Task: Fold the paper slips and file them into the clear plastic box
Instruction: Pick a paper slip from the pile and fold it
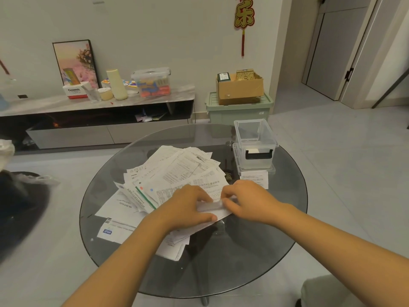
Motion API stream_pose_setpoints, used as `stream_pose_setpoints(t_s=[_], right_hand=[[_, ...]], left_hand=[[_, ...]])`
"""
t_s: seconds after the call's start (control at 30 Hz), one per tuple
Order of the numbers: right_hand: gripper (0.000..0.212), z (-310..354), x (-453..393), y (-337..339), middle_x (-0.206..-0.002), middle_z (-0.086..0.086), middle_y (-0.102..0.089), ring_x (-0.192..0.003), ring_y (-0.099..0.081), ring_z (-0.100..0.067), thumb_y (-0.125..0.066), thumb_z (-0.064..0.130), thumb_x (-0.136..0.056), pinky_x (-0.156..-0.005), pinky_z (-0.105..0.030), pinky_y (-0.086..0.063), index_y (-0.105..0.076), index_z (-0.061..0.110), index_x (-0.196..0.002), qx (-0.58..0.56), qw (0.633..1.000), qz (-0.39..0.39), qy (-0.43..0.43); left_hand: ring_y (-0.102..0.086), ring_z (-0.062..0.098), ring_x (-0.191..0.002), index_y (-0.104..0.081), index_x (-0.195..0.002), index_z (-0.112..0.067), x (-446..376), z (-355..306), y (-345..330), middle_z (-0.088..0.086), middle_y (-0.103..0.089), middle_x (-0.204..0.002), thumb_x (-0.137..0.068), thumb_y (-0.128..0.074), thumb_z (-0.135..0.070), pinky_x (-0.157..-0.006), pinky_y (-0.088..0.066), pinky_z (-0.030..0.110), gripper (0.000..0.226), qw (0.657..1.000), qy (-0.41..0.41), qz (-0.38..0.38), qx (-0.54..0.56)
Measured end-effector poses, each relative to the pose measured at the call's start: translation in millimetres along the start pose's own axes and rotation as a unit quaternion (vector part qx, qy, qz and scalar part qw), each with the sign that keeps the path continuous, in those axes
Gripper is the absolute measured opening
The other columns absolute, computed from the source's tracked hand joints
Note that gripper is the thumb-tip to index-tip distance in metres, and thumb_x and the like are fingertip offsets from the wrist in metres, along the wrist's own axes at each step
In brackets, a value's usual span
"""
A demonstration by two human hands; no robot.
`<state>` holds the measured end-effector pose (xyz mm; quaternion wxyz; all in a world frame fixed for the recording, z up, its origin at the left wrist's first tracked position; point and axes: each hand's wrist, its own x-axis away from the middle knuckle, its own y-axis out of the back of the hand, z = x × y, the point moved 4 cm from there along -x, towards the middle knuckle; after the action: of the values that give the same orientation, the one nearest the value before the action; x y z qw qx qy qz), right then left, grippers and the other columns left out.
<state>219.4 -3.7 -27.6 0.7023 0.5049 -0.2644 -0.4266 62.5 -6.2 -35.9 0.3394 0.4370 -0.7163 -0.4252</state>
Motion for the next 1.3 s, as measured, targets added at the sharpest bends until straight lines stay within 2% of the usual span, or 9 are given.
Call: stream_pose_setpoints(t_s=[0.13, 0.2, 0.27, 0.37, 0.57, 0.73, 0.83, 1.07, 1.3], right_hand=[[0.014, 0, -1, 2, -0.079, 0.002, -0.059, -0.077, -0.053, -0.021, -0.044, 0.026, -0.095, -0.066, -0.033, -0.040, -0.045, 0.028, -0.080, -0.095, 0.995, -0.024, -0.023], [0.009, -2, -4, 2, -0.086, 0.000, -0.062, -0.080, -0.057, -0.021, -0.051, 0.033, -0.092, -0.070, -0.036, -0.045, -0.047, 0.026, -0.089, -0.144, 0.988, -0.042, -0.045], [0.024, -5, -8, 2, -0.094, -0.001, -0.062, -0.082, -0.059, -0.019, -0.060, 0.035, -0.087, -0.072, -0.036, -0.048, -0.048, 0.024, -0.105, -0.164, 0.983, -0.053, -0.069], [0.047, -10, -14, -2, -0.098, 0.002, -0.058, -0.083, -0.058, -0.015, -0.069, 0.026, -0.081, -0.073, -0.031, -0.052, -0.041, 0.021, -0.118, -0.188, 0.973, -0.063, -0.115], [0.071, -10, -21, -14, -0.101, 0.001, -0.051, -0.089, -0.051, -0.015, -0.075, 0.015, -0.073, -0.070, -0.024, -0.039, -0.034, 0.020, -0.130, -0.176, 0.972, -0.081, -0.129], [0.061, -11, -22, -16, -0.102, -0.002, -0.041, -0.087, -0.045, -0.016, -0.071, 0.018, -0.080, -0.074, -0.023, -0.034, -0.040, 0.027, -0.132, -0.113, 0.985, -0.036, -0.126], [0.046, -13, -22, -14, -0.112, -0.005, -0.045, -0.097, -0.051, -0.021, -0.067, 0.019, -0.084, -0.080, -0.021, -0.036, -0.053, 0.022, -0.128, -0.080, 0.987, 0.001, -0.140], [0.041, -5, -8, -10, -0.126, -0.007, -0.058, -0.102, -0.054, -0.018, -0.044, 0.004, -0.090, -0.081, -0.019, -0.038, -0.057, 0.011, -0.127, -0.130, 0.977, 0.011, -0.170], [0.036, 2, 4, -2, -0.117, -0.003, -0.065, -0.105, -0.060, -0.016, -0.051, 0.002, -0.086, -0.088, -0.021, -0.046, -0.064, 0.013, -0.119, -0.244, 0.951, 0.034, -0.188]], left_hand=[[-0.055, 0.011, -0.081, -0.067, -0.092, -0.021, -1, 2, 6, -0.005, -0.063, -0.089, -0.083, -0.067, -0.037, -0.070, -0.043, 0.023, 0.018, 0.995, 0.050, -0.063, 0.062], [-0.051, 0.007, -0.068, -0.062, -0.078, -0.024, -1, 3, 8, -0.009, -0.059, -0.072, -0.084, -0.066, -0.032, -0.058, -0.034, 0.020, 0.011, 0.987, 0.079, -0.094, 0.104], [-0.054, 0.007, -0.074, -0.064, -0.087, -0.022, -2, 3, 10, -0.008, -0.063, -0.080, -0.086, -0.065, -0.030, -0.056, -0.032, 0.015, 0.008, 0.980, 0.089, -0.120, 0.130], [-0.053, 0.008, -0.082, -0.060, -0.107, -0.017, -3, 4, 8, -0.003, -0.063, -0.099, -0.085, -0.066, -0.028, -0.056, -0.032, 0.010, 0.025, 0.974, 0.105, -0.148, 0.137], [-0.049, 0.010, -0.090, -0.044, -0.124, -0.017, -11, 5, 0, -0.005, -0.053, -0.106, -0.073, -0.079, -0.025, -0.065, -0.035, 0.013, 0.062, 0.972, 0.130, -0.133, 0.140], [-0.054, 0.021, -0.105, -0.032, -0.140, -0.017, -18, 13, 3, 0.007, -0.051, -0.122, -0.070, -0.081, -0.022, -0.086, -0.043, 0.028, 0.086, 0.974, 0.155, -0.106, 0.124], [-0.052, 0.018, -0.097, -0.035, -0.139, -0.019, -16, 13, 6, 0.005, -0.047, -0.120, -0.071, -0.081, -0.020, -0.087, -0.043, 0.028, 0.082, 0.977, 0.154, -0.104, 0.101], [-0.051, 0.012, -0.095, -0.062, -0.103, -0.021, -6, -3, 2, -0.007, -0.052, -0.100, -0.088, -0.062, -0.027, -0.081, -0.040, 0.022, 0.016, 0.990, 0.046, -0.135, -0.014], [-0.045, 0.010, -0.108, -0.060, -0.113, -0.034, 6, -16, -6, -0.011, -0.055, -0.115, -0.072, -0.062, -0.067, -0.093, -0.039, 0.029, 0.053, 0.992, -0.002, -0.088, -0.085]])
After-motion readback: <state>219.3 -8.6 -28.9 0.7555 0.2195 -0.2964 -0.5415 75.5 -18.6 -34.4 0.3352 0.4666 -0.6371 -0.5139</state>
